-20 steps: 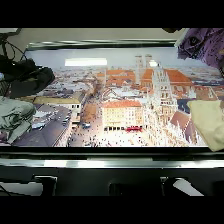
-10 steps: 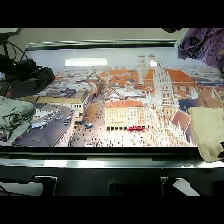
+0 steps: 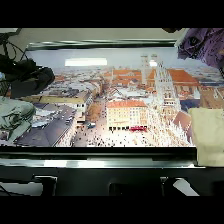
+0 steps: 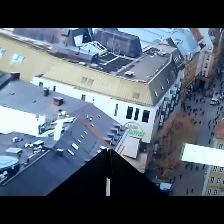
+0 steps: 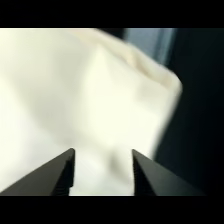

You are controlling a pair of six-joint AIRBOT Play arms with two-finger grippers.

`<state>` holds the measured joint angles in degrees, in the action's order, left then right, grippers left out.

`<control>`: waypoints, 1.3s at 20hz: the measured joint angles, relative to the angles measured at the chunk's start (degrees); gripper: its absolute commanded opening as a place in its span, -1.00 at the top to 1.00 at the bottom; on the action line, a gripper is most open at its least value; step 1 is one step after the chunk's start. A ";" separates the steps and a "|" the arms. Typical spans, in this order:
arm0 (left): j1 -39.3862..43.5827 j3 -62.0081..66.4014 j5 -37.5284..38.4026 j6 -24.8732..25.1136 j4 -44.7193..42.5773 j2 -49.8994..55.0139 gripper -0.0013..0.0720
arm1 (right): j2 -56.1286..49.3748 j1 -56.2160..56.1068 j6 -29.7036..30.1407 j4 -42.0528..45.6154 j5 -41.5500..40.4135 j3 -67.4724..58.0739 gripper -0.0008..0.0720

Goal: Fold the clothes and pants, and hang the long-sleeved shirts on hangers.

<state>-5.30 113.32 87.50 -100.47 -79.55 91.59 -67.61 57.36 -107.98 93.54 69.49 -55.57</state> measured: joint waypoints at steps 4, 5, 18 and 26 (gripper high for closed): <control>0.00 0.00 0.04 0.00 0.02 0.00 0.93 | 0.22 -8.41 9.75 -12.98 -7.50 -9.75 0.90; 0.00 0.00 0.07 0.13 0.02 -0.07 0.92 | 0.24 -12.83 12.44 -14.97 -9.16 -11.67 0.90; 3.13 -21.27 -12.94 11.91 -0.04 -19.87 0.92 | 0.24 -70.95 23.12 -14.84 -18.67 -16.83 0.90; 3.54 -26.64 -15.39 12.94 -0.96 -24.50 0.92 | 0.26 -74.88 23.34 -13.16 -19.04 -16.87 0.90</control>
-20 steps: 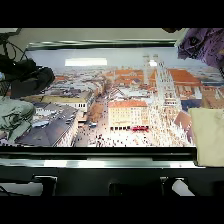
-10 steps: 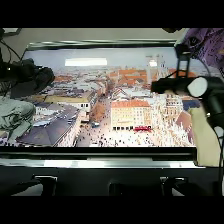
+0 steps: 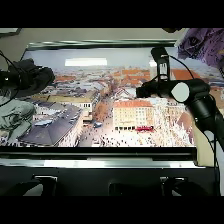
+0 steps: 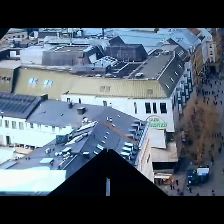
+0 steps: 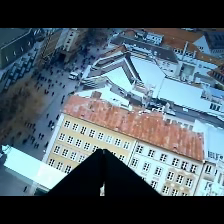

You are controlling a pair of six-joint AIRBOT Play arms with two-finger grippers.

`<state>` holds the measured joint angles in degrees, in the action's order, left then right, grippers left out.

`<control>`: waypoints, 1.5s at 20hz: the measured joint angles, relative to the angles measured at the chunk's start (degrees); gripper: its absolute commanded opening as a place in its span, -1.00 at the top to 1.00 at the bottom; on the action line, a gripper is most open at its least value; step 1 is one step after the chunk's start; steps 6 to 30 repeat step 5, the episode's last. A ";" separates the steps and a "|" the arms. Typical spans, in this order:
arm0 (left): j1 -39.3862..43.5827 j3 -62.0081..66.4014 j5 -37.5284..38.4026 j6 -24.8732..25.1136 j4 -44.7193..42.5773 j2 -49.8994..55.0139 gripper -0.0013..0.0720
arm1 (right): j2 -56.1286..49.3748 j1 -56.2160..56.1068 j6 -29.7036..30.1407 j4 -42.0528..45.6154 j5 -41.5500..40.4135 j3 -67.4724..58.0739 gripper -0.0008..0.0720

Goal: Fold the clothes and pants, and hang the long-sleeved shirts on hangers.

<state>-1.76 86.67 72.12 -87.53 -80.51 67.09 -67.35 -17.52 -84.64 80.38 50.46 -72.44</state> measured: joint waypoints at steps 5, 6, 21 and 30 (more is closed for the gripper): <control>0.00 -0.37 -0.09 0.09 -0.02 -0.17 0.92 | 0.00 -0.24 0.00 0.17 0.00 0.00 0.90; 0.00 -0.37 -0.09 0.09 -0.02 -0.17 0.92 | 0.00 -0.24 0.00 0.17 0.00 0.00 0.90; 0.00 -0.37 -0.09 0.09 -0.02 -0.17 0.92 | 0.00 -0.24 0.00 0.17 0.00 0.00 0.90; 0.00 -0.37 -0.09 0.09 -0.02 -0.17 0.92 | 0.00 -0.24 0.00 0.17 0.00 0.00 0.90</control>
